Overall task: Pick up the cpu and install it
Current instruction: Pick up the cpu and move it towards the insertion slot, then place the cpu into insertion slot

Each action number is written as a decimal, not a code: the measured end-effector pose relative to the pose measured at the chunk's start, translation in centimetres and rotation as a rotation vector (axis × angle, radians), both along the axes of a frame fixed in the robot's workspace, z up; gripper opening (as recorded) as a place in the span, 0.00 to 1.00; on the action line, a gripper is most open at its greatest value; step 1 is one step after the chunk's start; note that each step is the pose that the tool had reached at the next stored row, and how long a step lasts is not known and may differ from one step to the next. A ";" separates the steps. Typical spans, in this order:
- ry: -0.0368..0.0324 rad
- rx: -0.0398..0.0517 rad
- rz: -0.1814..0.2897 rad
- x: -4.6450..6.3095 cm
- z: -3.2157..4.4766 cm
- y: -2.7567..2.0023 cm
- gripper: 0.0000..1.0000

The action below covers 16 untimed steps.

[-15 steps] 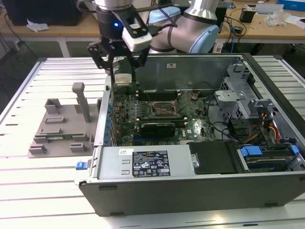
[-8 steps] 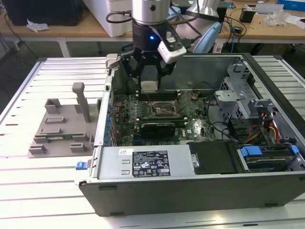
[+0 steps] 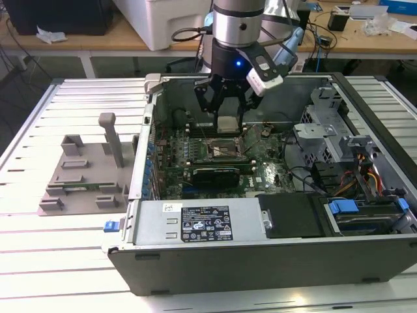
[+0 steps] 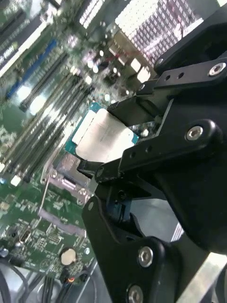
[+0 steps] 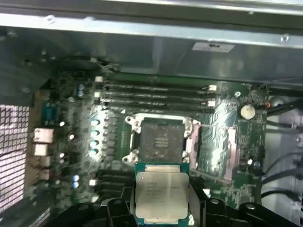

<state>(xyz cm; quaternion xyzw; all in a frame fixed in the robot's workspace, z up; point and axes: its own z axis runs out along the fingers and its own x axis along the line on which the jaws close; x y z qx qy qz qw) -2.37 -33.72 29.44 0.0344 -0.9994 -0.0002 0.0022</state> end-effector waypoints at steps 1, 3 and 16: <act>0.0000 -0.0003 0.001 0.1 -0.35 0.58 0.54; 0.0000 -0.0004 0.001 0.2 -0.67 0.96 0.54; 0.0000 -0.0008 -0.134 0.2 -0.71 0.97 0.54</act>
